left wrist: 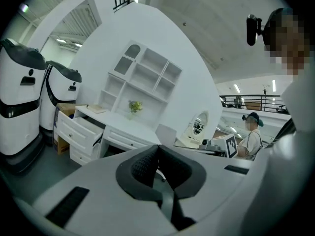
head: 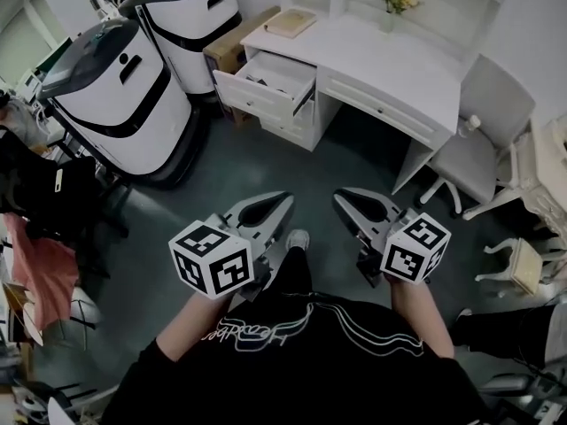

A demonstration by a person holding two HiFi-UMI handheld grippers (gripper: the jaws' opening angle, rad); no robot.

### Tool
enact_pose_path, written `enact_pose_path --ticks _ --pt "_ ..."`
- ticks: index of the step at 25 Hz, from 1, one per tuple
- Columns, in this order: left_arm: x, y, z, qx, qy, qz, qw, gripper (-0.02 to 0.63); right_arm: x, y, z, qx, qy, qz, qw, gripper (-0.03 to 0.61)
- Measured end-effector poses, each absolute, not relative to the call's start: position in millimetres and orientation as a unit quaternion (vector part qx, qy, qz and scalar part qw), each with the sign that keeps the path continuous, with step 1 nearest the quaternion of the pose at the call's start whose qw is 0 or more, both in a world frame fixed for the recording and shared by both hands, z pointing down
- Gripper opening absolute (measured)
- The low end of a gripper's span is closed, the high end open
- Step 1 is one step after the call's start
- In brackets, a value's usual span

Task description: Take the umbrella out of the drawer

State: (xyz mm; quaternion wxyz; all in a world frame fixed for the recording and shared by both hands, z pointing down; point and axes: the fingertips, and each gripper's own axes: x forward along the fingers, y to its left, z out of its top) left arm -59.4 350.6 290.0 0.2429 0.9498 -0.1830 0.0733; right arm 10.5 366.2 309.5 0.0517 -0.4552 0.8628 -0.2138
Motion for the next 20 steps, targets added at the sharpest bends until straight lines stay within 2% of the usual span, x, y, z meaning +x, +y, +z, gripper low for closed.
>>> enact_pose_path --ticks 12,20 --pt "29 76 312 0.940 -0.172 0.084 0.282 0.020 91 90 318 -0.454 0.858 -0.241 0.028 0.052" --pt "49 -35 334 0.935 -0.183 0.095 0.290 0.020 103 -28 339 -0.438 0.861 -0.257 0.015 0.052"
